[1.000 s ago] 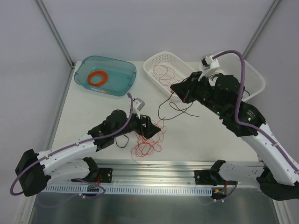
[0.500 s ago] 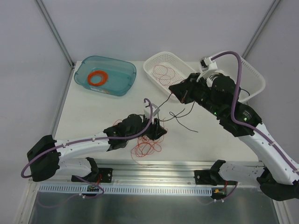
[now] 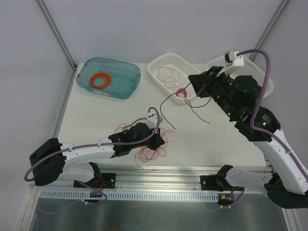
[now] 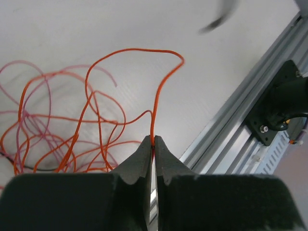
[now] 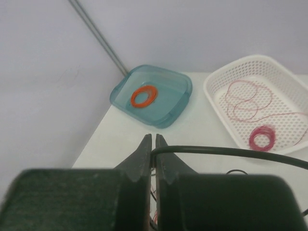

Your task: Untangle the cables

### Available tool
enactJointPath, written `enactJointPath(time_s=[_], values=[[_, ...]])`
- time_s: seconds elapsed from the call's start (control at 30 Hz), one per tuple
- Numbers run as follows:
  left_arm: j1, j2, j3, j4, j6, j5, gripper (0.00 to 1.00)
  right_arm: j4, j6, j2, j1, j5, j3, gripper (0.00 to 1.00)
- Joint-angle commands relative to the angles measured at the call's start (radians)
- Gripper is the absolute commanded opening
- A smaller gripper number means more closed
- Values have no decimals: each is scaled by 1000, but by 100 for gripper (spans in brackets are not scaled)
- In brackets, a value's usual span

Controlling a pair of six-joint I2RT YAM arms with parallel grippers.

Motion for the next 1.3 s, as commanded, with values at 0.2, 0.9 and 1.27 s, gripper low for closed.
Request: enactJointPath(time_s=[0.2, 0.9, 1.27], values=[[31, 18, -40, -197, -176, -123, 0, 33, -142, -29, -101, 124, 178, 1], [431, -181, 115, -515, -135, 119, 73, 94, -260, 313, -716, -158, 435, 1], [568, -321, 53, -595, -46, 107, 99, 157, -257, 626, -885, -302, 489, 1]])
